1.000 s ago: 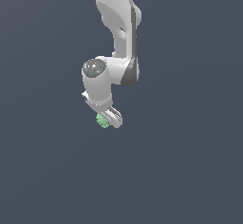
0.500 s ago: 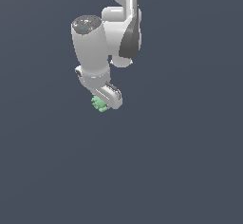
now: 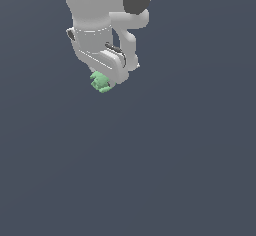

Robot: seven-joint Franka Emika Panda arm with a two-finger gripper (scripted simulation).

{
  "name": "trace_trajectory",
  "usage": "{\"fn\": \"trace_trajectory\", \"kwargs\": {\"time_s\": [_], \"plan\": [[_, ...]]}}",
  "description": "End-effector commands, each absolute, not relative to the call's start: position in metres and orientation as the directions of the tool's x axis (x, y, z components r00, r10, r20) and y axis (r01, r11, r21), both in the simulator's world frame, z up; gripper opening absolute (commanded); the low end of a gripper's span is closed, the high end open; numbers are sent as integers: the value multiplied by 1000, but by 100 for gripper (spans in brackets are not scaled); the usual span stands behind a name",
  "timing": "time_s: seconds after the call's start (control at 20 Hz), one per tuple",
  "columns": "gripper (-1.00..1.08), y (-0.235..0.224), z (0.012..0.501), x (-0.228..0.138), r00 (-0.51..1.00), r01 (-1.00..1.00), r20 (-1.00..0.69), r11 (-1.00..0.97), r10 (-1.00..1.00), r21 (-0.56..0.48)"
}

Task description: Pick up the object and move it to a goal position.

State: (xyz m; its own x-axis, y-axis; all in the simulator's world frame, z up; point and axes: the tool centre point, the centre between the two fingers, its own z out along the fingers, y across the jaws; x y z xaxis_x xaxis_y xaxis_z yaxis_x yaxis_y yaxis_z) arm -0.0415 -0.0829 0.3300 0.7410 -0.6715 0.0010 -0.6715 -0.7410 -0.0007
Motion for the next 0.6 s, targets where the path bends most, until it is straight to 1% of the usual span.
{"fn": "trace_trajectory", "kwargs": {"time_s": [0.0,0.3,0.55], "plan": [[-100,-83,358,-47,741,-672,0,-741,-672,0],[-100,-84,419,-55,741,-671,0,-741,-671,0],[-100,-84,456,-59,742,-671,0,-742,-671,0]]}}
